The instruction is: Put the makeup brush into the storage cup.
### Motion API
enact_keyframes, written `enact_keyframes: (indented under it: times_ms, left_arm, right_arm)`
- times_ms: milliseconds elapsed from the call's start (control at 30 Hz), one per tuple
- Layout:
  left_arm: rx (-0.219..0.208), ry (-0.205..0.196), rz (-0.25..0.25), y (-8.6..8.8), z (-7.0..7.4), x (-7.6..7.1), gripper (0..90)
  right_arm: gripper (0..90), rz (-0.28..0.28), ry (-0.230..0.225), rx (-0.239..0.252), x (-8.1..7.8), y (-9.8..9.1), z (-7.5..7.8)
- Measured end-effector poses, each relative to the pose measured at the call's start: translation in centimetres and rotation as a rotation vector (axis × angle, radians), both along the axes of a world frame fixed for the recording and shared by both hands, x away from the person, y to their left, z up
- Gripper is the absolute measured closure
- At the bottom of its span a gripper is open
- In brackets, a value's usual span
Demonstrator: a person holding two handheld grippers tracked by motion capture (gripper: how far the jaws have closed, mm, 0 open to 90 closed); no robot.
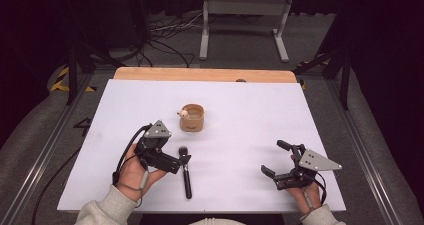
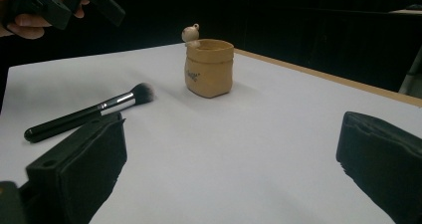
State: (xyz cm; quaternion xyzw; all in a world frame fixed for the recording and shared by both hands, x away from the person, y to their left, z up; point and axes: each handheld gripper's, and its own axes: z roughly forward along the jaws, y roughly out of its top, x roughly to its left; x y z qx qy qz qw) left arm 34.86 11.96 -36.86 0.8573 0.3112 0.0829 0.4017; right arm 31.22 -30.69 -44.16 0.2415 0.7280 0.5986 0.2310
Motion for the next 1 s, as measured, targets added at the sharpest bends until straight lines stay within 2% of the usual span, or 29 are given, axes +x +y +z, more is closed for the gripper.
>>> enact_keyframes:
  times_ms: [400,567,600,667,767,800,833,933,1000]
  left_arm:
    - [0.150,0.070,-0.033,-1.7,0.7,0.9,0.0]
    - [0.183,0.091,-0.039,-1.9,1.0,1.2,0.0]
    - [0.208,0.104,-0.041,-2.1,1.1,1.3,0.0]
    - [0.218,0.111,-0.043,-2.2,1.1,1.4,0.0]
    - [0.263,0.135,-0.047,-2.5,1.2,1.7,0.0]
    - [0.263,0.135,-0.047,-2.5,1.2,1.7,0.0]
    - [0.283,0.148,-0.055,-2.7,1.2,1.8,0.0]
    - [0.304,0.168,-0.101,-2.9,1.3,2.0,0.0]
    - [0.313,0.181,-0.108,-3.0,1.4,2.1,0.2]
  right_arm:
    - [0.0,0.005,0.006,0.008,0.0,0.0,0.0]
    - [0.0,0.007,0.009,0.005,0.0,0.0,0.0]
    - [0.0,0.009,0.009,0.005,0.0,0.0,0.0]
    - [0.0,0.008,0.011,0.004,0.0,0.0,-0.1]
    - [0.0,0.010,0.017,0.002,0.1,0.2,-0.1]
    - [0.0,0.010,0.017,0.002,0.1,0.2,-0.1]
    - [0.0,0.013,0.015,-0.001,0.1,0.2,-0.1]
    - [0.0,0.015,0.017,0.002,0.0,0.1,-0.1]
    - [0.0,0.015,0.018,0.001,0.0,0.1,-0.1]
